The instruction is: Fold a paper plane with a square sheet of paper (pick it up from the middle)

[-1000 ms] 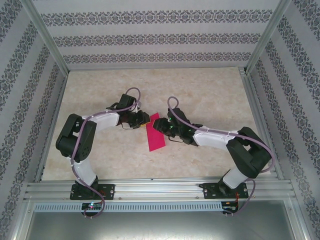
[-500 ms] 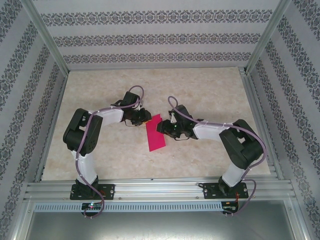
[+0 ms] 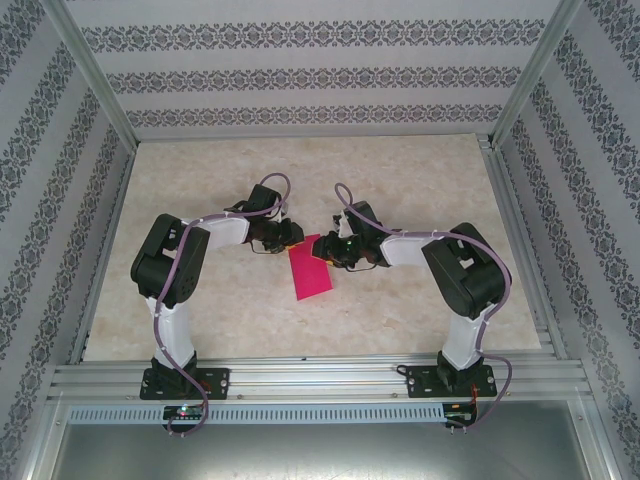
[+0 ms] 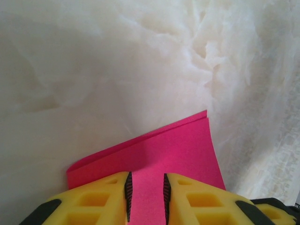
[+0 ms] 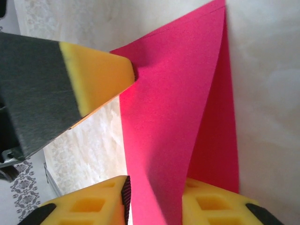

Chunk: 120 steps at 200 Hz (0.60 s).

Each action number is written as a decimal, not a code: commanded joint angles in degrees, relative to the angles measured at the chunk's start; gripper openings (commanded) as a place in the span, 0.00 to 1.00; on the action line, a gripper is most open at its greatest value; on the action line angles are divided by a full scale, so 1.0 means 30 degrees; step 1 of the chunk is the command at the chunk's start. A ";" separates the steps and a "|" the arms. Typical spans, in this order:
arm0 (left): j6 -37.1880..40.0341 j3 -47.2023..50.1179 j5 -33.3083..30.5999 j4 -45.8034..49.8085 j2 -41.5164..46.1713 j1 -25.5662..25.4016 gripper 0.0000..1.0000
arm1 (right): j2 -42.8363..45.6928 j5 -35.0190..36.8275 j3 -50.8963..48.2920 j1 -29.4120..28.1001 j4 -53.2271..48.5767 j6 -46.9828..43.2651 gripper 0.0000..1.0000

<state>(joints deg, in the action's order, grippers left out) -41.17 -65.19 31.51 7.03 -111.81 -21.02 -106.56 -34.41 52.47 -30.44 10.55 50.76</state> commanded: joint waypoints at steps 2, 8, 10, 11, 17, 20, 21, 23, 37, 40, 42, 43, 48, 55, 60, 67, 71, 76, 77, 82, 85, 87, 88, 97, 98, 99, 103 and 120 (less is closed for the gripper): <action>0.0850 -0.0144 0.0455 0.0354 0.0946 -0.0130 0.32 | -0.0127 -0.0496 0.0309 0.0268 0.0771 -0.0030 0.25; 0.0981 -0.0001 0.0467 0.0313 0.1287 -0.0117 0.34 | -0.0106 -0.0357 0.0259 0.0272 0.0851 0.0097 0.23; 0.1016 0.0044 0.0458 0.0299 0.1402 -0.0115 0.34 | -0.0104 -0.0319 0.0227 0.0272 0.0909 0.0151 0.22; 0.1041 0.0076 0.0442 0.0297 0.1450 -0.0114 0.34 | -0.0089 -0.0298 0.0202 0.0272 0.0923 0.0170 0.22; 0.1163 0.0239 0.0391 0.0299 0.1775 -0.0116 0.36 | -0.0075 -0.0221 0.0123 0.0272 0.1106 0.0335 0.18; 0.1243 0.0341 0.0370 0.0313 0.2024 -0.0136 0.37 | -0.0075 -0.0167 0.0060 0.0265 0.1211 0.0434 0.17; 0.1257 0.0356 0.0383 0.0304 0.2083 -0.0125 0.38 | -0.0075 -0.0163 0.0060 0.0269 0.1265 0.0487 0.17; 0.1326 0.0434 0.0349 0.0297 0.2238 -0.0117 0.39 | -0.0075 -0.0139 0.0016 0.0271 0.1349 0.0571 0.16; 0.1631 0.1095 0.0202 0.0266 0.3279 -0.0144 0.43 | 0.0055 0.0112 -0.0489 0.0285 0.2329 0.1323 0.10; 0.1690 0.1268 0.0181 0.0247 0.3530 -0.0136 0.44 | 0.0092 0.0167 -0.0617 0.0274 0.2547 0.1480 0.09; 0.1742 0.1409 0.0130 0.0239 0.3698 -0.0156 0.45 | 0.0114 0.0244 -0.0688 0.0273 0.2651 0.1595 0.09; 0.1785 0.1476 0.0102 0.0237 0.3785 -0.0164 0.45 | 0.0137 0.0291 -0.0724 0.0258 0.2717 0.1654 0.09; 0.1882 0.1752 -0.0015 0.0223 0.4210 -0.0167 0.47 | 0.0223 0.0546 -0.0950 0.0243 0.2967 0.1983 0.07; 0.2092 0.2193 -0.0148 0.0179 0.4796 -0.0175 0.48 | 0.0362 0.1022 -0.1278 0.0214 0.3272 0.2440 0.06; 0.2287 0.2535 -0.0263 0.0182 0.5235 -0.0229 0.50 | 0.0479 0.1338 -0.1527 0.0186 0.3504 0.2737 0.05; 0.2609 0.2875 -0.0475 0.0332 0.5788 -0.0332 0.51 | 0.0685 0.1814 -0.1866 0.0123 0.3855 0.3102 0.04; 0.2825 0.3068 -0.0662 0.0463 0.6062 -0.0411 0.52 | 0.0804 0.2102 -0.2088 0.0098 0.4044 0.3324 0.04; 0.3091 0.3286 -0.0887 0.0642 0.6487 -0.0530 0.52 | 0.0993 0.2536 -0.2331 0.0046 0.4225 0.3600 0.04; 0.3148 0.3323 -0.0949 0.0688 0.6556 -0.0571 0.52 | 0.1031 0.2638 -0.2395 0.0027 0.4266 0.3667 0.04; 0.3411 0.3470 -0.1215 0.0896 0.6927 -0.0751 0.52 | 0.1221 0.3108 -0.2668 -0.0045 0.4485 0.3970 0.04; 0.3564 0.3579 -0.1417 0.0996 0.7106 -0.0875 0.53 | 0.1369 0.3351 -0.2860 -0.0097 0.4604 0.4104 0.04; 0.3646 0.3642 -0.1529 0.1063 0.7243 -0.0949 0.53 | 0.1466 0.3567 -0.2941 -0.0128 0.4667 0.4214 0.04; 0.3704 0.3692 -0.1592 0.1104 0.7315 -0.0985 0.53 | 0.1516 0.3667 -0.2993 -0.0133 0.4692 0.4267 0.04; 0.4071 0.4027 -0.2149 0.1378 0.7799 -0.1361 0.53 | 0.2002 0.4719 -0.3456 -0.0327 0.4729 0.4615 0.05; 0.4121 0.4045 -0.2195 0.1393 0.7886 -0.1382 0.53 | 0.2077 0.4828 -0.3485 -0.0364 0.4723 0.4643 0.05; 0.4146 0.4084 -0.2247 0.1415 0.7944 -0.1436 0.54 | 0.2144 0.4956 -0.3529 -0.0383 0.4720 0.4657 0.05; 0.4287 0.4239 -0.2393 0.1461 0.8178 -0.1568 0.54 | 0.2386 0.5368 -0.3664 -0.0485 0.4639 0.4699 0.05; 0.4820 0.4852 -0.2930 0.1575 0.9050 -0.2185 0.56 | 0.3200 0.6834 -0.4051 -0.0799 0.4136 0.4879 0.05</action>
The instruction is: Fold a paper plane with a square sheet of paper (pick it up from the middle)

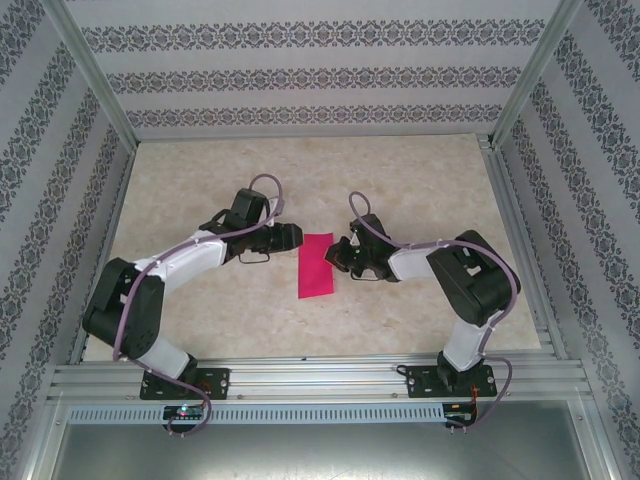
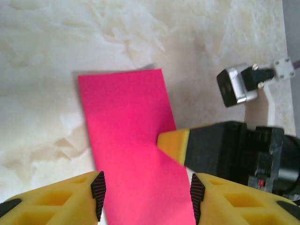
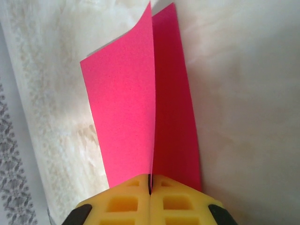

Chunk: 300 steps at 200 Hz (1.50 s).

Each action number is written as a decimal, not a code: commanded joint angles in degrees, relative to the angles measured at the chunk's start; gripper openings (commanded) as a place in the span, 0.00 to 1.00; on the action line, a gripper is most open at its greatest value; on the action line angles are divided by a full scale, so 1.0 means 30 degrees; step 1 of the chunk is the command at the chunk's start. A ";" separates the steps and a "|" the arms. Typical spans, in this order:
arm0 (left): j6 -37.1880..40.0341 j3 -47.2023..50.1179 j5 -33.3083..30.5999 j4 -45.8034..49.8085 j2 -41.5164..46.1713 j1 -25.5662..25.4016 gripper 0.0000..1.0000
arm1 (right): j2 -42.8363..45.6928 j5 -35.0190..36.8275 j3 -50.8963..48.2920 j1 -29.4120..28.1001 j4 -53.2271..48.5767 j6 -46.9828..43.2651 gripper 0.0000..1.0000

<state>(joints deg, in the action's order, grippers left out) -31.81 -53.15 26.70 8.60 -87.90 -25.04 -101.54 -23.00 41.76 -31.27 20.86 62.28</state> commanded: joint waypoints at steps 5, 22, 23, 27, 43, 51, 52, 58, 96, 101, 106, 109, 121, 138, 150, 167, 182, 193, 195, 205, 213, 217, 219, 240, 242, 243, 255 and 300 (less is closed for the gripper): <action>0.1937 0.0958 -0.1437 0.1109 0.1345 -0.1049 0.57 | 0.1681 0.3325 -0.0577 -0.0585 0.0691 0.1078 0.06; 0.3208 0.1263 -0.2425 0.1425 0.1917 -0.2133 0.59 | 0.1835 0.3475 -0.0650 -0.0679 0.0559 0.1279 0.12; 0.3303 0.1286 -0.2542 0.1462 0.1941 -0.2182 0.59 | 0.1829 0.3448 -0.0634 -0.0680 0.0552 0.1275 0.12; 0.3600 0.1295 -0.2939 0.1635 0.1988 -0.2500 0.60 | 0.1777 0.3339 -0.0596 -0.0656 0.0532 0.1299 0.15; 0.4817 0.1259 -0.4134 0.2288 0.2155 -0.3785 0.61 | 0.1594 0.2818 -0.0458 -0.0652 0.0432 0.1203 0.26; 0.5253 0.1241 -0.4611 0.2455 0.2178 -0.4389 0.62 | 0.1523 0.2581 -0.0414 -0.0624 0.0446 0.1084 0.26; 0.5307 0.1231 -0.4675 0.2460 0.2174 -0.4496 0.62 | 0.1527 0.2532 -0.0414 -0.0623 0.0452 0.1075 0.26; 0.5599 0.1216 -0.4968 0.2558 0.2171 -0.5014 0.62 | 0.1502 0.2259 -0.0379 -0.0608 0.0459 0.0985 0.25; 0.7515 0.0609 -0.8832 0.3598 0.1392 -0.8853 0.66 | 0.0983 -0.0138 -0.0165 -0.0129 0.1096 0.0968 0.27; 0.7721 0.0577 -0.9330 0.3607 0.1294 -0.9320 0.67 | 0.0921 -0.0404 -0.0145 -0.0075 0.1210 0.0953 0.26; 0.7838 0.0565 -0.9879 0.3608 0.1178 -0.9761 0.68 | 0.0866 -0.0616 -0.0067 -0.0043 0.1230 0.0898 0.26; 0.7878 0.0535 -1.0157 0.3622 0.1094 -0.9961 0.69 | 0.0836 -0.0776 -0.0011 0.0003 0.1221 0.0895 0.25; 0.8052 0.0421 -1.0991 0.3702 0.0729 -1.0639 0.71 | 0.0713 -0.1108 0.0197 0.0105 0.1004 0.0849 0.23; 0.8437 0.0185 -1.2086 0.3892 0.0167 -1.1386 0.73 | 0.0682 -0.1208 0.0176 0.0239 0.0872 0.0986 0.22; 0.8755 -0.0041 -1.2852 0.3984 -0.0344 -1.1867 0.75 | 0.0623 -0.1265 0.0173 0.0336 0.0890 0.1095 0.22; 0.9076 -0.0341 -1.3714 0.3998 -0.1118 -1.2493 0.76 | 0.0565 -0.1399 0.0136 0.0431 0.0839 0.1168 0.22; 0.9248 -0.0629 -1.4475 0.3904 -0.1874 -1.2825 0.76 | 0.0564 -0.1443 0.0143 0.0475 0.0838 0.1183 0.22; 0.9384 -0.0913 -1.4754 0.3879 -0.2421 -1.3009 0.77 | 0.0564 -0.1500 0.0114 0.0489 0.0808 0.1235 0.22; 0.9413 -0.0953 -1.4802 0.3859 -0.2522 -1.3048 0.77 | 0.0564 -0.1501 0.0114 0.0512 0.0794 0.1254 0.22; 0.9472 -0.1184 -1.5154 0.3784 -0.2959 -1.3183 0.77 | 0.0564 -0.1531 0.0081 0.0547 0.0773 0.1280 0.22; 0.9411 -0.1368 -1.5660 0.3759 -0.3288 -1.3271 0.76 | 0.0564 -0.1515 0.0058 0.0584 0.0780 0.1274 0.22; 0.9411 -0.1459 -1.5859 0.3740 -0.3409 -1.3299 0.75 | 0.0564 -0.1503 0.0070 0.0579 0.0780 0.1286 0.22; 0.9427 -0.1507 -1.5957 0.3729 -0.3473 -1.3303 0.75 | 0.0564 -0.1502 0.0074 0.0578 0.0758 0.1282 0.22; 0.9323 -0.1679 -1.6595 0.3549 -0.3718 -1.3334 0.66 | 0.0558 -0.1498 0.0084 0.0666 0.0461 0.1100 0.23; 0.9310 -0.1709 -1.6624 0.3542 -0.3733 -1.3334 0.65 | 0.0563 -0.1501 0.0077 0.0681 0.0459 0.1096 0.23; 0.9312 -0.1723 -1.6644 0.3545 -0.3726 -1.3349 0.65 | 0.0563 -0.1516 0.0081 0.0688 0.0458 0.1081 0.23; 0.9156 -0.1750 -1.6708 0.3492 -0.3620 -1.3333 0.56 | 0.0564 -0.1586 0.0027 0.0750 0.0437 0.1016 0.23; 0.8962 -0.1329 -1.6330 0.3166 -0.2855 -1.3305 0.25 | 0.0710 -0.1568 -0.0095 0.1089 -0.0173 0.0528 0.23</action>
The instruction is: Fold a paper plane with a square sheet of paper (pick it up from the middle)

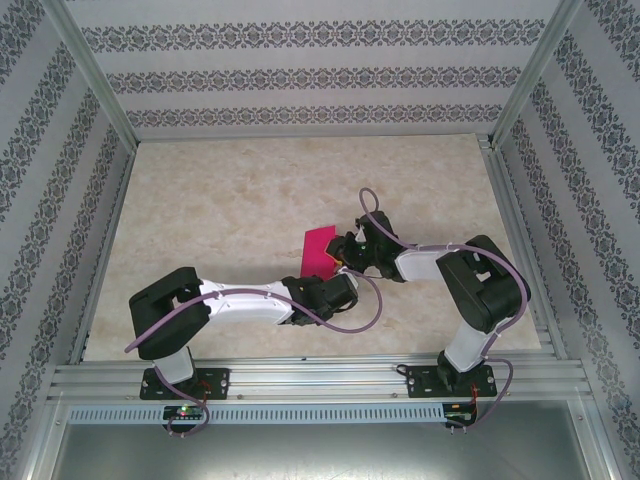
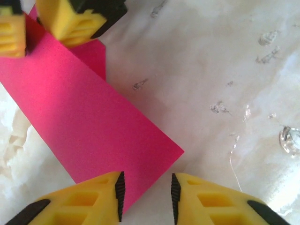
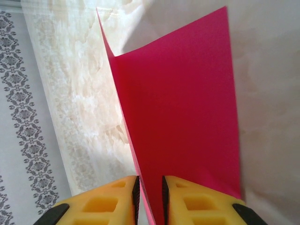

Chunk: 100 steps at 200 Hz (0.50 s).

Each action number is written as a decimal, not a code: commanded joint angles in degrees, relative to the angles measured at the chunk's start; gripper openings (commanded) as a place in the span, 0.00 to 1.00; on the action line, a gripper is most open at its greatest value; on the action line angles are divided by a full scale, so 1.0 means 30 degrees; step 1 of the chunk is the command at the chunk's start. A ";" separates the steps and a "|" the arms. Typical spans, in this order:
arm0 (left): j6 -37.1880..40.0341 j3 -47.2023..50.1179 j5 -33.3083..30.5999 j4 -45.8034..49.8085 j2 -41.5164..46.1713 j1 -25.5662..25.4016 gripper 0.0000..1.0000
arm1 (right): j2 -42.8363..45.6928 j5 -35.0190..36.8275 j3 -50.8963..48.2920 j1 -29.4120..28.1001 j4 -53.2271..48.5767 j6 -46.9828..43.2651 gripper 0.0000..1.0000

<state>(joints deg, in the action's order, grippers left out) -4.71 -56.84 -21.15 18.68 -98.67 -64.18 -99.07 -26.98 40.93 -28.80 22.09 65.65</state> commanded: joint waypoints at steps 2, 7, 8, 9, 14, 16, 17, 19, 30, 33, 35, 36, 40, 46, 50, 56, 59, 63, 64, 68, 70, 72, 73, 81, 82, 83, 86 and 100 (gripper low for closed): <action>-0.0071 -0.0104 -0.0390 -0.0191 0.0748 -0.0256 0.23 | -0.0113 -0.0251 0.0199 0.0256 -0.0613 -0.0630 0.23; -0.0071 -0.0100 -0.0349 -0.0162 0.0780 -0.0249 0.20 | -0.0085 -0.0262 0.0194 0.0268 -0.0709 -0.0713 0.23; -0.0071 -0.0098 -0.0356 -0.0162 0.0810 -0.0252 0.19 | -0.0084 -0.0263 0.0219 0.0275 -0.0740 -0.0722 0.23; -0.0071 -0.0112 -0.0345 -0.0161 0.0810 -0.0254 0.18 | -0.0098 -0.0249 0.0232 0.0279 -0.0755 -0.0741 0.23; -0.0072 -0.0104 -0.0279 -0.0133 0.0838 -0.0256 0.14 | -0.0065 -0.0263 0.0249 0.0282 -0.0866 -0.0819 0.23; -0.0071 -0.0120 -0.0262 -0.0132 0.0854 -0.0256 0.13 | -0.0071 -0.0249 0.0260 0.0275 -0.0919 -0.0840 0.23; -0.0071 -0.0123 -0.0254 -0.0117 0.0862 -0.0256 0.12 | -0.0063 -0.0256 0.0267 0.0293 -0.0947 -0.0873 0.23; -0.0093 -0.0111 -0.0226 -0.0106 0.0875 -0.0234 0.11 | -0.0056 -0.0262 0.0294 0.0307 -0.0983 -0.0876 0.23; -0.0109 -0.0155 -0.0045 -0.0075 0.0979 -0.0194 0.05 | -0.0025 -0.0332 0.0331 0.0290 -0.1095 -0.0984 0.23; -0.0101 -0.0155 0.0006 -0.0051 0.0993 -0.0197 0.04 | -0.0010 -0.0349 0.0328 0.0335 -0.1078 -0.0993 0.23; -0.0100 -0.0163 0.0059 -0.0046 0.1025 -0.0183 0.03 | 0.0001 -0.0351 0.0331 0.0339 -0.1111 -0.1015 0.23; -0.0100 -0.0174 0.0097 -0.0045 0.1035 -0.0175 0.02 | 0.0003 -0.0351 0.0332 0.0340 -0.1116 -0.1005 0.23; -0.0107 -0.0158 0.0198 -0.0022 0.1094 -0.0132 0.01 | 0.0034 -0.0366 0.0307 0.0334 -0.1094 -0.1027 0.23; -0.0136 -0.0184 0.0267 0.0011 0.1182 -0.0088 0.00 | 0.0056 -0.0349 0.0330 0.0370 -0.1147 -0.1060 0.23; -0.0163 -0.0186 0.0258 0.0040 0.1239 -0.0066 0.00 | 0.0063 -0.0364 0.0325 0.0392 -0.1177 -0.1078 0.23; -0.0159 -0.0188 0.0300 0.0044 0.1331 0.0014 0.00 | 0.0085 -0.0403 0.0315 0.0414 -0.1188 -0.1083 0.23; -0.0158 -0.0178 0.0353 0.0044 0.1400 0.0049 0.00 | 0.0088 -0.0409 0.0304 0.0427 -0.1159 -0.1089 0.23; -0.0158 -0.0179 0.0381 0.0070 0.1447 0.0107 0.00 | 0.0120 -0.0423 0.0303 0.0429 -0.1152 -0.1086 0.23; -0.0173 -0.0182 0.0390 0.0071 0.1466 0.0116 0.00 | 0.0121 -0.0431 0.0303 0.0429 -0.1122 -0.1098 0.23; -0.0159 -0.0184 0.0436 0.0073 0.1531 0.0165 0.00 | 0.0114 -0.0446 0.0303 0.0429 -0.1078 -0.1088 0.22; -0.0159 -0.0155 0.0481 0.0073 0.1577 0.0208 0.00 | 0.0120 -0.0463 0.0318 0.0429 -0.1060 -0.1083 0.22; -0.0159 -0.0119 0.0514 0.0037 0.1610 0.0226 0.00 | 0.0121 -0.0489 0.0329 0.0429 -0.1062 -0.1089 0.21; -0.0144 -0.0108 0.0544 0.0026 0.1635 0.0234 0.00 | 0.0122 -0.0494 0.0330 0.0429 -0.1063 -0.1086 0.21; -0.0102 0.0052 0.0787 -0.0114 0.1837 0.0327 0.00 | 0.0094 -0.0703 0.0356 0.0432 -0.0943 -0.1017 0.19; -0.0101 0.0066 0.0827 -0.0138 0.1851 0.0343 0.01 | 0.0093 -0.0732 0.0374 0.0430 -0.0916 -0.1005 0.19; -0.0100 0.0087 0.0862 -0.0149 0.1859 0.0351 0.02 | 0.0093 -0.0762 0.0368 0.0430 -0.0872 -0.0985 0.19; -0.0100 0.0124 0.0940 -0.0182 0.1931 0.0380 0.07 | 0.0067 -0.0875 0.0388 0.0429 -0.0757 -0.0934 0.18; 0.0018 0.0351 0.1566 -0.0318 0.2224 0.0361 0.32 | 0.0012 -0.1135 0.0431 0.0429 -0.0450 -0.0767 0.16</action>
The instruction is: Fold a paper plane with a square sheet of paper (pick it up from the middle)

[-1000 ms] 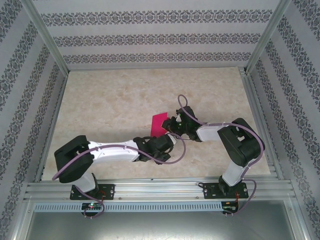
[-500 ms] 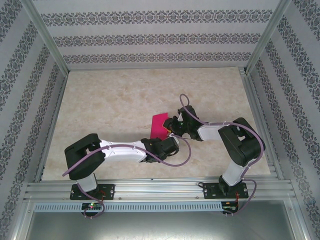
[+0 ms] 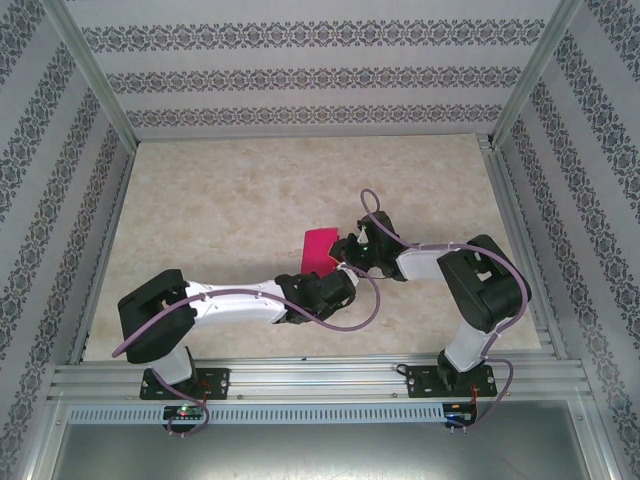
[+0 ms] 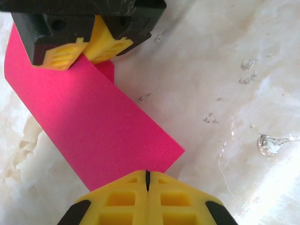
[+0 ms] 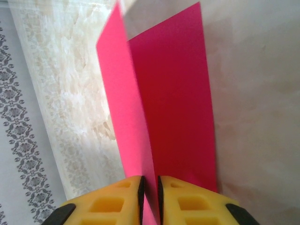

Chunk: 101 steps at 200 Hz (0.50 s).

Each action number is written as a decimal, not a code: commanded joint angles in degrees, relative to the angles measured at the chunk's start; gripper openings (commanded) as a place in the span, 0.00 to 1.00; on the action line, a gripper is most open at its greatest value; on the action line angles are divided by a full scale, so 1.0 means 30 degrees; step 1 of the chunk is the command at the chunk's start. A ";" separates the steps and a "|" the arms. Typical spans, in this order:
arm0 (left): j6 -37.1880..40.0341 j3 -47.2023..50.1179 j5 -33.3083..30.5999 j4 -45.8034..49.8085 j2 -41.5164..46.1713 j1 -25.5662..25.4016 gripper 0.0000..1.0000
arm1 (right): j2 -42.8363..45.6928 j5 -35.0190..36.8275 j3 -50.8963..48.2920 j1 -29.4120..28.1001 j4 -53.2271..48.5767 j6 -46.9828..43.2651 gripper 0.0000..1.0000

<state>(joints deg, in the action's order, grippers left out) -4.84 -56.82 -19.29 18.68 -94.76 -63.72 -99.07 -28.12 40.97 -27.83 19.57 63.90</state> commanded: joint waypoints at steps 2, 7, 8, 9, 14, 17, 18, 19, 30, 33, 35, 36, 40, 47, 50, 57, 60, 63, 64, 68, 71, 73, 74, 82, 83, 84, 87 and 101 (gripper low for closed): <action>0.0105 0.0417 0.1089 -0.0347 0.0951 0.0207 0.32 | 0.0021 -0.0776 0.0438 0.0108 0.0389 -0.0193 0.16; 0.0193 0.0486 0.1441 -0.0434 0.1003 0.0206 0.41 | 0.0012 -0.0793 0.0482 0.0110 0.0415 -0.0178 0.16; 0.0215 0.0499 0.1533 -0.0444 0.1031 0.0206 0.42 | 0.0008 -0.0807 0.0488 0.0109 0.0417 -0.0177 0.16; 0.0226 0.0520 0.1593 -0.0449 0.1045 0.0206 0.42 | 0.0021 -0.0815 0.0490 0.0109 0.0418 -0.0177 0.15; 0.0273 0.0551 0.1905 -0.0480 0.1059 0.0207 0.45 | 0.0039 -0.0847 0.0521 0.0137 0.0403 -0.0177 0.14; 0.0300 0.0589 0.2070 -0.0483 0.1060 0.0192 0.46 | 0.0035 -0.0866 0.0544 0.0138 0.0410 -0.0177 0.13; 0.0312 0.0594 0.2111 -0.0483 0.1060 0.0184 0.47 | 0.0034 -0.0873 0.0548 0.0138 0.0400 -0.0177 0.13; 0.0319 0.0582 0.2146 -0.0483 0.1060 0.0181 0.47 | 0.0034 -0.0877 0.0550 0.0138 0.0409 -0.0162 0.13; 0.0350 0.0613 0.2121 -0.0455 0.0951 0.0134 0.53 | 0.0004 -0.0993 0.0636 0.0138 0.0530 -0.0148 0.11; 0.0339 0.0627 0.2016 -0.0476 0.0899 0.0120 0.53 | -0.0003 -0.1038 0.0654 0.0130 0.0576 -0.0096 0.11; 0.0358 0.0643 0.1928 -0.0482 0.0866 0.0119 0.54 | -0.0019 -0.1074 0.0658 0.0136 0.0612 -0.0069 0.11; 0.0356 0.0650 0.1894 -0.0482 0.0860 0.0119 0.54 | -0.0022 -0.1095 0.0649 0.0137 0.0618 -0.0049 0.11; 0.0389 0.0637 0.1706 -0.0458 0.0767 0.0118 0.54 | -0.0025 -0.1123 0.0668 0.0138 0.0671 -0.0031 0.10; 0.0440 0.0630 0.1371 -0.0469 0.0617 0.0105 0.55 | -0.0072 -0.1185 0.0683 0.0138 0.0818 0.0063 0.10; 0.0489 0.0643 0.1194 -0.0482 0.0543 0.0084 0.56 | -0.0064 -0.1208 0.0697 0.0138 0.0850 0.0095 0.10; 0.0507 0.0629 0.0702 -0.0534 0.0334 0.0060 0.57 | -0.0054 -0.1258 0.0712 0.0123 0.0887 0.0145 0.10; 0.0501 0.0592 0.0458 -0.0534 0.0255 0.0067 0.57 | -0.0061 -0.1261 0.0741 0.0143 0.0880 0.0135 0.10; 0.0501 0.0543 0.0238 -0.0519 0.0128 0.0061 0.57 | -0.0070 -0.1247 0.0740 0.0138 0.0865 0.0144 0.10; 0.0501 0.0542 0.0126 -0.0516 0.0096 0.0060 0.57 | -0.0062 -0.1254 0.0734 0.0138 0.0862 0.0145 0.10; 0.0550 0.0488 -0.0106 -0.0513 -0.0037 0.0063 0.57 | -0.0054 -0.1261 0.0756 0.0138 0.0857 0.0153 0.10; 0.0580 0.0420 -0.0258 -0.0538 -0.0147 0.0060 0.57 | -0.0054 -0.1276 0.0768 0.0138 0.0858 0.0172 0.10; 0.0601 0.0408 -0.0420 -0.0526 -0.0223 0.0060 0.57 | -0.0054 -0.1284 0.0777 0.0138 0.0858 0.0174 0.10; 0.0609 0.0401 -0.0467 -0.0534 -0.0270 0.0060 0.57 | -0.0054 -0.1289 0.0769 0.0145 0.0858 0.0160 0.10; 0.0584 0.0258 -0.1002 -0.0613 -0.0520 0.0060 0.57 | -0.0100 -0.1316 0.0783 0.0137 0.0859 0.0174 0.10; 0.0586 0.0253 -0.1051 -0.0622 -0.0536 0.0060 0.57 | -0.0106 -0.1333 0.0785 0.0137 0.0859 0.0175 0.10; 0.0602 0.0250 -0.1090 -0.0640 -0.0573 0.0060 0.57 | -0.0095 -0.1327 0.0785 0.0152 0.0859 0.0190 0.10; 0.0619 0.0219 -0.1194 -0.0693 -0.0664 0.0060 0.57 | -0.0085 -0.1321 0.0764 0.0139 0.0826 0.0177 0.10; 0.0629 0.0072 -0.1630 -0.0893 -0.0977 0.0061 0.57 | -0.0117 -0.1320 0.0743 0.0138 0.0785 0.0200 0.10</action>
<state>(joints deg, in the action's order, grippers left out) -4.25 -55.64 -19.25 17.39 -95.55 -63.66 -99.07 -30.98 41.69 -27.86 20.69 64.27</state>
